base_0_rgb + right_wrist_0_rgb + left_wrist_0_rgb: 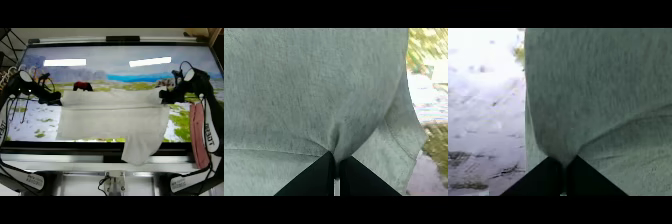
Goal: Fold the shirts.
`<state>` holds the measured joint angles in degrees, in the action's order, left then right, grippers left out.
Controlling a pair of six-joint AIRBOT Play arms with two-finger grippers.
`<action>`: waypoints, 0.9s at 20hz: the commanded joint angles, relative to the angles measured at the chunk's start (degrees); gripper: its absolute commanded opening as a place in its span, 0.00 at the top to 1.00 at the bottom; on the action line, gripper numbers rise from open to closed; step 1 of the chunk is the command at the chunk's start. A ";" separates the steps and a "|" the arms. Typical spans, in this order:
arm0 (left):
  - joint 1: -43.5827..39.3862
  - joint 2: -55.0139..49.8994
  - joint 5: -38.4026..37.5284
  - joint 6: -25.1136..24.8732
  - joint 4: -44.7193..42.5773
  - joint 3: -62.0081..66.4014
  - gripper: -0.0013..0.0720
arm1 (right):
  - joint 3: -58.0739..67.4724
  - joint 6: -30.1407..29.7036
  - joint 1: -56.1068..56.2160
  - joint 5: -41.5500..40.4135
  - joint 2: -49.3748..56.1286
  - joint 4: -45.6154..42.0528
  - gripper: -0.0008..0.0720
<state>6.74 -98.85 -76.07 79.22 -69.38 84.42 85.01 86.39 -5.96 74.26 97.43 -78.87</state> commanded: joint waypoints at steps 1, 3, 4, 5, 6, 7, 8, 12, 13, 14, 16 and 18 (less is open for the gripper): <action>0.02 -1.25 0.61 0.55 3.54 -0.52 0.93 | -0.98 2.67 0.09 -1.40 0.28 -0.46 0.84; 0.22 -1.16 -0.13 0.57 5.57 -0.17 0.44 | -0.09 2.73 0.07 0.09 -0.07 0.59 0.37; 0.79 -0.92 -2.32 0.52 5.49 1.01 0.30 | 1.33 1.84 0.07 2.67 -0.66 0.04 0.33; 1.84 -0.68 -5.33 0.55 5.49 2.64 0.30 | 3.15 1.60 0.04 5.55 -1.77 -1.92 0.33; 3.50 -0.17 -9.38 0.61 5.40 4.52 0.30 | 5.11 1.14 0.04 8.74 -3.48 -6.14 0.33; 5.55 0.81 -13.27 0.92 5.07 5.62 0.30 | 6.23 -0.07 -0.15 11.17 -5.75 -10.62 0.33; 7.58 2.32 -16.46 0.85 4.02 5.16 0.30 | 6.38 -1.40 -1.09 13.14 -8.52 -14.95 0.33; 14.05 14.82 -15.58 -2.80 2.99 -14.47 0.30 | 3.13 -0.46 -11.43 14.27 -18.58 -12.48 0.33; 14.82 18.86 -11.43 -3.80 3.43 -22.27 0.30 | 2.10 -0.50 -13.84 14.23 -20.65 -12.48 0.33; 15.50 22.82 -7.17 -5.62 4.13 -30.14 0.30 | 1.75 -0.48 -15.69 14.12 -22.21 -12.37 0.33; 16.33 27.91 -0.28 -6.82 5.20 -41.31 0.30 | 1.75 -0.48 -18.60 13.03 -24.50 -9.92 0.33; 16.31 29.42 4.92 -6.84 6.54 -47.12 0.30 | 1.77 -0.52 -19.58 12.04 -25.62 -8.68 0.33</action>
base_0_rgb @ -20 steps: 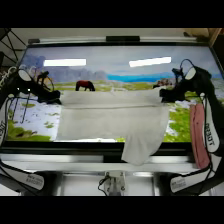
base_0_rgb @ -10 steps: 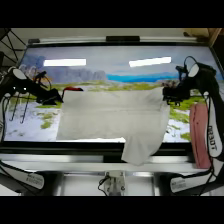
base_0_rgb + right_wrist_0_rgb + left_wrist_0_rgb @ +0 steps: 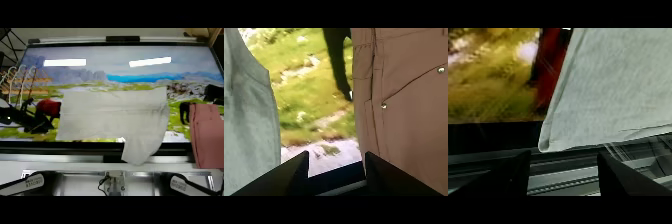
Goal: Fold the shirts.
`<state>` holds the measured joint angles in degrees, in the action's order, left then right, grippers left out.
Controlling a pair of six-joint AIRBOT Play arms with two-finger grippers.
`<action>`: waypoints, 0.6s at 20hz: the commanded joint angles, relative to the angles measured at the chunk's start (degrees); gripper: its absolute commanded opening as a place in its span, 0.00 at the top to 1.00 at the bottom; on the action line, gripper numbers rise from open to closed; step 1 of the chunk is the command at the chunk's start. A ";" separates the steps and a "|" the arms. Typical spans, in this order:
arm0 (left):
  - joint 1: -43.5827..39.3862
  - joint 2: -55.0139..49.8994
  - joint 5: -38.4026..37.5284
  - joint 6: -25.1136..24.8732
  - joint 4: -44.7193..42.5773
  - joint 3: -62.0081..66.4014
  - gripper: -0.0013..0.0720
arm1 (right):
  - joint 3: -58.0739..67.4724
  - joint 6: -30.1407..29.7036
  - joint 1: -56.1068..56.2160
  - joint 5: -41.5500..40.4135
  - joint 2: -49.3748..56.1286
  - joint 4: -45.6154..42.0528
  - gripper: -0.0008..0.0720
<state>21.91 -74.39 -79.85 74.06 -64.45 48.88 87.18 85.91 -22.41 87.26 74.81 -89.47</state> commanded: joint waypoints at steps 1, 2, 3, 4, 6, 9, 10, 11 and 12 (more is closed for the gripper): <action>1.14 4.87 10.05 -1.68 2.78 -13.05 0.30 | -0.39 -0.63 -3.10 -0.92 -3.23 1.73 0.33; 1.09 4.76 10.54 -2.60 3.91 -13.97 0.31 | -0.39 -0.96 -3.10 -0.83 -3.26 1.77 0.33; 1.01 4.61 10.51 -4.33 4.66 -14.38 0.37 | -0.39 -0.96 -3.10 -0.76 -3.23 1.77 0.33; 0.87 4.59 10.64 -4.94 4.70 -14.51 0.40 | -0.39 -1.05 -3.10 -0.85 -3.26 1.75 0.33; 0.92 4.59 11.96 -4.85 4.72 -14.58 0.39 | -0.39 -1.07 -3.10 -0.90 -3.23 1.66 0.33; 0.92 4.57 15.04 -4.81 7.04 -14.62 0.39 | -0.39 -1.05 -3.06 -0.59 -3.26 1.57 0.33; 0.92 4.57 16.06 -4.81 8.07 -14.62 0.39 | -0.39 -1.07 -3.06 -0.22 -3.26 1.84 0.33; 0.92 4.57 16.94 -4.81 9.01 -14.62 0.39 | -0.42 -1.11 -3.06 -0.02 -3.26 1.99 0.33; 0.92 4.57 17.42 -4.79 9.44 -14.62 0.44 | -0.42 -1.64 -3.06 0.20 -3.23 1.99 0.33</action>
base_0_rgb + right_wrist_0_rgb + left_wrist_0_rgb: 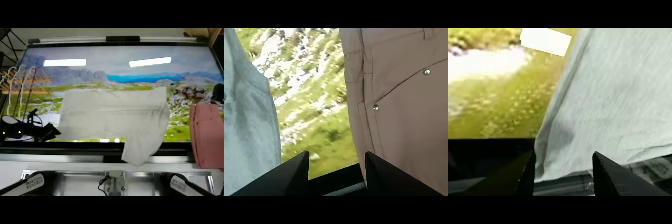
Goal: Fold the shirts.
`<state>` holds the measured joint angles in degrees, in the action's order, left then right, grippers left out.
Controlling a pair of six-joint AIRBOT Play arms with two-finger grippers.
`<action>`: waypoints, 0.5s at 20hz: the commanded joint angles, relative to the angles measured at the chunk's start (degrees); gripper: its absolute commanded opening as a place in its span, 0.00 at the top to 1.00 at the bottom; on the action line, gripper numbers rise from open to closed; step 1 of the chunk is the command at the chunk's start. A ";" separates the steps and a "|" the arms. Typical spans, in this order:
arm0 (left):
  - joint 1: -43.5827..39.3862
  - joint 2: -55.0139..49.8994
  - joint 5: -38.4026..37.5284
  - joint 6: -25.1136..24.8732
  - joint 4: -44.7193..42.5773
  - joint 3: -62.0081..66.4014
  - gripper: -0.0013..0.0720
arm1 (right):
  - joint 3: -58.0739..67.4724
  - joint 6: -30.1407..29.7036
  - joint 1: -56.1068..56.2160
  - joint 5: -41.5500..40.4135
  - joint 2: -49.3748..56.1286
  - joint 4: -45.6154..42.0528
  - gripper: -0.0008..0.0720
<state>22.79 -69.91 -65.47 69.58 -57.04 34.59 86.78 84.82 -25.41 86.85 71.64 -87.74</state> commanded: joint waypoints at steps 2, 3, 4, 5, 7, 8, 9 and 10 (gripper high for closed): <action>-0.28 0.09 2.29 -0.52 2.25 -0.33 0.94 | -1.27 -1.05 -0.07 1.01 -0.09 0.94 0.33; -0.83 0.11 1.49 -1.46 2.32 -0.33 0.93 | -3.43 -1.01 -0.07 1.07 -0.22 3.32 0.33; -1.38 0.11 0.66 -1.84 2.29 -0.33 0.94 | -6.49 -1.11 -0.07 0.66 -0.76 8.00 0.33; -1.97 0.11 -0.02 -1.90 2.29 -0.33 0.94 | -10.78 -2.51 -0.07 -0.59 -1.86 12.94 0.33; -2.47 0.13 -0.59 -1.88 2.27 -0.33 0.94 | -20.24 -3.54 -0.07 -2.89 -4.17 14.49 0.33; -2.40 0.20 -0.57 -1.88 2.21 -0.31 0.94 | -24.85 -3.76 -0.07 -3.37 -4.90 14.16 0.33; -2.23 0.28 -0.57 -1.88 2.19 -0.24 0.94 | -28.61 -4.72 -0.07 -3.32 -5.31 14.29 0.33; -1.97 0.42 -0.59 -1.88 2.19 -0.15 0.94 | -32.00 -6.08 0.33 -3.61 -5.55 15.02 0.32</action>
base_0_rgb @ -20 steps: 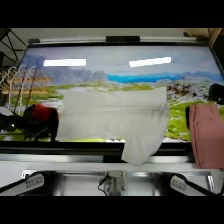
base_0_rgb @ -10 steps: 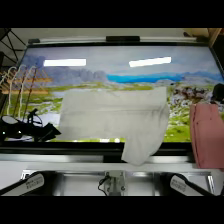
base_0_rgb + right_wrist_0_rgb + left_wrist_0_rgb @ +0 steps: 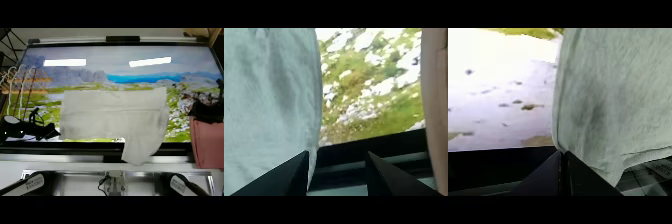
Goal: Fold the shirts.
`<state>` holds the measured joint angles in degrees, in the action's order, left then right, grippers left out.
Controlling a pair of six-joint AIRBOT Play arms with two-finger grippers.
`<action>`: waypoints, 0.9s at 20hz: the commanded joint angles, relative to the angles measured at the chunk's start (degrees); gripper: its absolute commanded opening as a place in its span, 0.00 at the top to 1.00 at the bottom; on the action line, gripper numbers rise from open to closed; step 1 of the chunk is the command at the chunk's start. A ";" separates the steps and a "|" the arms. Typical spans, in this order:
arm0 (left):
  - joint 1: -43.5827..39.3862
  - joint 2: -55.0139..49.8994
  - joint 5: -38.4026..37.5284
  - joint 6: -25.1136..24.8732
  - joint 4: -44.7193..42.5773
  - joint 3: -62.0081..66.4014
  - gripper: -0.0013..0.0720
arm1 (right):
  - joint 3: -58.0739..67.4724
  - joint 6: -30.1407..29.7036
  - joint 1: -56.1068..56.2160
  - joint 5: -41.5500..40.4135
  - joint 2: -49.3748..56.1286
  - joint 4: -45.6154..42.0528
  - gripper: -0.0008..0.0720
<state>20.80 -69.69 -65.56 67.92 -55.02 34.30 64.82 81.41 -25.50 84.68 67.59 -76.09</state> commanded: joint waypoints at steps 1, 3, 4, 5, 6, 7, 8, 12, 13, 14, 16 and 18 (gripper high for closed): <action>0.28 0.39 -0.52 -0.24 0.20 0.17 0.94 | -12.61 -4.13 0.90 -2.14 -1.97 4.66 0.11; 0.37 0.63 -0.50 -0.22 0.17 0.33 0.94 | -17.14 -5.70 2.82 -4.63 -2.84 4.81 0.11; 0.37 0.63 -0.52 -0.24 0.17 0.31 0.94 | -19.34 -5.53 3.87 -5.84 -2.75 4.70 0.11; 0.37 0.66 -0.63 -0.24 0.17 0.31 0.94 | -21.53 -5.09 4.72 -6.82 -2.78 4.72 0.11; 0.37 0.66 -0.70 -0.24 0.17 0.31 0.94 | -23.74 -4.61 5.38 -7.43 -2.78 4.87 0.11; 0.37 0.66 -0.70 -0.31 0.15 0.31 0.94 | -26.12 -4.57 5.90 -8.31 -2.78 5.75 0.11; 0.37 0.66 -0.70 -0.46 0.17 0.31 0.94 | -27.98 -4.52 6.40 -9.62 -2.78 6.29 0.13; 0.35 0.66 -0.70 -0.44 0.22 0.31 0.94 | -30.58 -4.09 9.22 -12.63 -2.78 7.10 0.23; 0.35 0.66 -0.74 -0.44 0.24 0.31 0.94 | -30.67 -3.89 10.12 -13.09 -2.75 7.04 0.23; 0.35 0.66 -0.96 -0.46 0.24 0.31 0.94 | -30.67 -2.95 11.04 -14.01 -2.75 6.97 0.23; 0.33 0.66 -1.03 -0.85 0.26 0.31 0.94 | -30.69 -1.11 12.81 -15.76 -2.75 6.84 0.23; 0.24 0.63 -1.03 -1.33 0.26 0.31 0.94 | -30.73 -0.37 14.91 -15.85 -2.75 6.51 0.23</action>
<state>21.12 -69.08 -66.48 67.20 -54.78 34.57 34.52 79.29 -13.15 70.43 64.86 -69.34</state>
